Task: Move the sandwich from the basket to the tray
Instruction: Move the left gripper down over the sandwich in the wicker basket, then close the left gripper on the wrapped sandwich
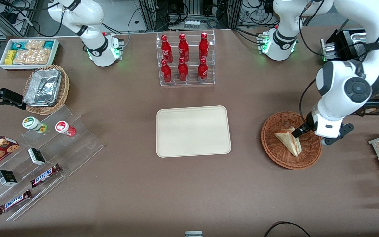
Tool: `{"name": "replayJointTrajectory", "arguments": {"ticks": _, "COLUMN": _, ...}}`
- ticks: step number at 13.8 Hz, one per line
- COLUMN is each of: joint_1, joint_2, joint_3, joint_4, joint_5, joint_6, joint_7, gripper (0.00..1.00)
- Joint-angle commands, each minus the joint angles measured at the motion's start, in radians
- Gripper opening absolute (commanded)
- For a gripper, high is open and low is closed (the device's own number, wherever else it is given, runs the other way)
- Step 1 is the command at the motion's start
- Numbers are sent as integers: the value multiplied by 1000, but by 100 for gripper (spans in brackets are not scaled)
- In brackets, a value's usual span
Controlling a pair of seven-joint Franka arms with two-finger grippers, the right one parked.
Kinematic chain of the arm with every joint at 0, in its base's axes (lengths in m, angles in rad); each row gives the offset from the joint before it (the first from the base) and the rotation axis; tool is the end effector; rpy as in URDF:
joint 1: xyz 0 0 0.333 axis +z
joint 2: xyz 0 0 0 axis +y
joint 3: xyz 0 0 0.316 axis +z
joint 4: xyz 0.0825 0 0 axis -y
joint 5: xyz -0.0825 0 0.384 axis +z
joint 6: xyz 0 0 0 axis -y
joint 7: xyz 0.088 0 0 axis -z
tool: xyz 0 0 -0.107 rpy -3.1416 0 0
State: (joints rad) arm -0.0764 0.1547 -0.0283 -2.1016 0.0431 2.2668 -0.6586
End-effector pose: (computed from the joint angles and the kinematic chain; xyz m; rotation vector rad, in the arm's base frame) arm 0.5658 -0.0581 0.3473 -3.0110 -0.8120 -0.0321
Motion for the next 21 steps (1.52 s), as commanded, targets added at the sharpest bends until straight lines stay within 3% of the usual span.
{"name": "replayJointTrajectory", "arguments": {"ticks": 1, "joint_1": -8, "joint_2": 9, "joint_3": -2, "joint_4": -63, "joint_5": 3, "joint_6": 101, "joint_7": -26, "gripper": 100}}
{"name": "replayJointTrajectory", "arguments": {"ticks": 11, "joint_1": -8, "joint_2": 118, "joint_3": -4, "joint_4": -109, "joint_5": 1, "joint_6": 243, "joint_7": -29, "gripper": 98}}
{"name": "replayJointTrajectory", "arguments": {"ticks": 12, "joint_1": -8, "joint_2": 124, "joint_3": -4, "joint_4": -107, "joint_5": 1, "joint_6": 243, "joint_7": -35, "gripper": 85}}
{"name": "replayJointTrajectory", "arguments": {"ticks": 15, "joint_1": -8, "joint_2": 128, "joint_3": -24, "joint_4": -97, "joint_5": 1, "joint_6": 234, "joint_7": -69, "gripper": 5}}
{"name": "replayJointTrajectory", "arguments": {"ticks": 16, "joint_1": -8, "joint_2": 126, "joint_3": -25, "joint_4": -89, "joint_5": 1, "joint_6": 229, "joint_7": -65, "gripper": 0}}
{"name": "replayJointTrajectory", "arguments": {"ticks": 18, "joint_1": -10, "joint_2": 114, "joint_3": -33, "joint_4": -86, "joint_5": 9, "joint_6": 224, "joint_7": -61, "gripper": 0}}
{"name": "replayJointTrajectory", "arguments": {"ticks": 21, "joint_1": -10, "joint_2": 71, "joint_3": -48, "joint_4": -19, "joint_5": 18, "joint_6": 78, "joint_7": -32, "gripper": 0}}
